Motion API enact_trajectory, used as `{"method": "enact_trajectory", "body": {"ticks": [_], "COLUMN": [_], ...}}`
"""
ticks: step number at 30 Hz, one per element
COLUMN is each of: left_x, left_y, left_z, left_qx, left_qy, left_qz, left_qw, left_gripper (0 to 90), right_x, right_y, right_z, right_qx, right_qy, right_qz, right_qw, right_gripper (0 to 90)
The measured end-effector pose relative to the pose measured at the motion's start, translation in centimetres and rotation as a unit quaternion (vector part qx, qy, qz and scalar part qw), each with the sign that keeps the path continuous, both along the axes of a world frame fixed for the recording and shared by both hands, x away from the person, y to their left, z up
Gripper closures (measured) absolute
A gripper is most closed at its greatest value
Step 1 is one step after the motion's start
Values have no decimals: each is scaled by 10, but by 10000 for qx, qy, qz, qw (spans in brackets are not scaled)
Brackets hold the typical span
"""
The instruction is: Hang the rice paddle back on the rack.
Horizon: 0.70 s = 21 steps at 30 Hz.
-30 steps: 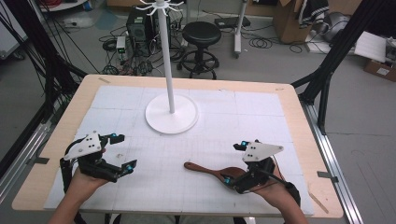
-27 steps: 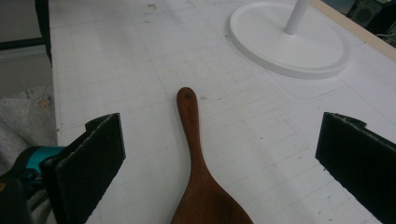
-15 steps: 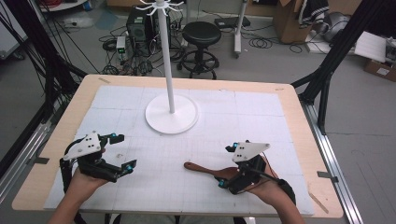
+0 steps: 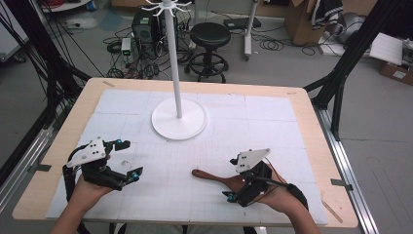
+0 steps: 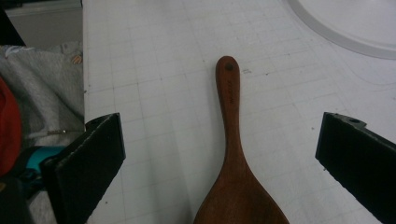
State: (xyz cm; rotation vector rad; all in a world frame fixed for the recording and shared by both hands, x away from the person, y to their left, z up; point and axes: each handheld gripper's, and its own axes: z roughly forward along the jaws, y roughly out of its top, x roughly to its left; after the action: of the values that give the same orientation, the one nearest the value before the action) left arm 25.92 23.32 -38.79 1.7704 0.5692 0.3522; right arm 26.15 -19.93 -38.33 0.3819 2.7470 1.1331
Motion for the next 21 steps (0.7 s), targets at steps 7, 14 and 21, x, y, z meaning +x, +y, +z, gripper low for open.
{"method": "enact_trajectory", "body": {"ticks": [7,14,21], "left_x": [0,0,0], "left_y": [0,0,0], "left_z": [0,0,0], "left_qx": [-2,-2,12], "left_qy": [3,5,23], "left_qz": [3,7,4], "left_qw": [10000,10000,10000], "left_gripper": [17,17,17], "right_x": [5,9,13], "right_y": [4,12,17], "right_z": [1,-6,-10], "right_qx": [-252,-595,-880], "right_qy": [109,263,305], "right_qz": [28,13,-47], "right_qw": [9996,9979,9956], "right_gripper": [5,5,5]}}
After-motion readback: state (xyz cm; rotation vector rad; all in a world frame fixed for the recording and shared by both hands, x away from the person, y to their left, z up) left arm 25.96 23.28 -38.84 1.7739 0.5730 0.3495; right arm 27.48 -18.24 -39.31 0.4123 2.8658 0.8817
